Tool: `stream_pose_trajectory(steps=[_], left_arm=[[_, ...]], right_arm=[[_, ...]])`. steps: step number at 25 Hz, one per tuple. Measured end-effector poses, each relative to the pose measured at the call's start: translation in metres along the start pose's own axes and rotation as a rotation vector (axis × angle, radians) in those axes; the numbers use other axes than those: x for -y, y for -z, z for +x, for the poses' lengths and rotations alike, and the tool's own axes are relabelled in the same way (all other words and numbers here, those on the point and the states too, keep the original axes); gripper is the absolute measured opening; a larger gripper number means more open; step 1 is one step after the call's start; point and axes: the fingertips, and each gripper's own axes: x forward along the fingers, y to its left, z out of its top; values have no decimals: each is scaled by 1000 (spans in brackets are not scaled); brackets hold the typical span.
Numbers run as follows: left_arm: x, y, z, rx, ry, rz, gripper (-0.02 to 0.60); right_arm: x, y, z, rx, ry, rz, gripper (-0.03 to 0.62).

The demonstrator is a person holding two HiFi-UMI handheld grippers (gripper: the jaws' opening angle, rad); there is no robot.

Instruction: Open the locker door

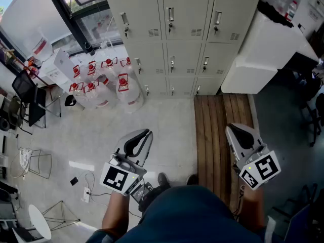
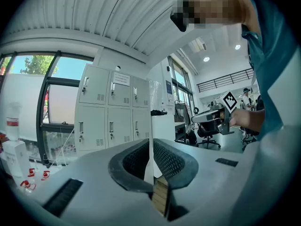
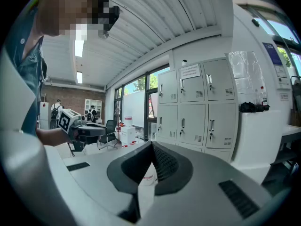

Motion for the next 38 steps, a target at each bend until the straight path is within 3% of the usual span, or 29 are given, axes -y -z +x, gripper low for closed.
stream_pose_trajectory(steps=[13,19,29,38], left_arm=[[-34,5,4,8,52,-3,41],[-56,8,0,5,77,-10,41],[-93,14,-17,20,117,-11,41],[-107,14,12,15,58,-27,41]], right_arm=[[-11,-5,31,-10,32,2,37],[-18,-12,51,14,52,54,37],[-50,-19,81,40,70,67,37],[-11,-21,110,17,24,64,37]])
